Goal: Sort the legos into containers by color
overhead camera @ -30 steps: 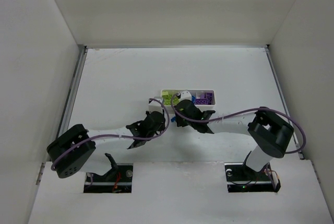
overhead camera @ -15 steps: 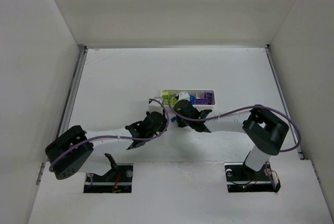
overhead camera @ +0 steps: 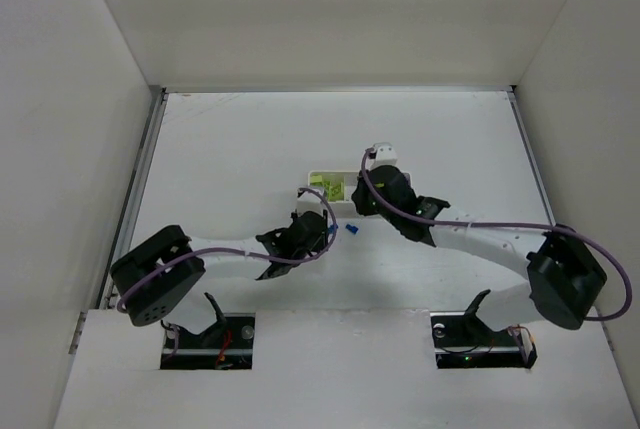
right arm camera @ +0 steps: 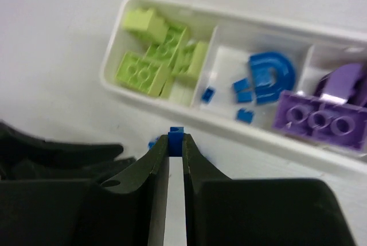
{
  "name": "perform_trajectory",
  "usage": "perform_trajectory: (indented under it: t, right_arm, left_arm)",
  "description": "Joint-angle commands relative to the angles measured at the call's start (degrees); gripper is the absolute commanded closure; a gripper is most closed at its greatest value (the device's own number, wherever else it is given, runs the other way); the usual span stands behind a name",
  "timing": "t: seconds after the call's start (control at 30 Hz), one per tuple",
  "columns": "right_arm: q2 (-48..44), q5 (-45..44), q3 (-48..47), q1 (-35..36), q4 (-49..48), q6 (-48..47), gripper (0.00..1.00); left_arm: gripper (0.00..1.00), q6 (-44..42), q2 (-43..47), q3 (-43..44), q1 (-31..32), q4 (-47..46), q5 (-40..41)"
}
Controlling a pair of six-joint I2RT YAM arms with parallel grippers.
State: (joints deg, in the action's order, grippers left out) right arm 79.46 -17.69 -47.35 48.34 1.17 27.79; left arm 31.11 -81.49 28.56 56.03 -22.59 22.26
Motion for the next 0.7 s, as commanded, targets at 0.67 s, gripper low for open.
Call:
perform_trajectory:
  t: [0.67]
  right_arm:
    - [-0.5, -2.5, 3.8, -3.6, -4.5, 0.0, 0.58]
  left_arm:
    - [0.76, -2.4, -11.2, 8.1, 1.1, -2.5, 0.9]
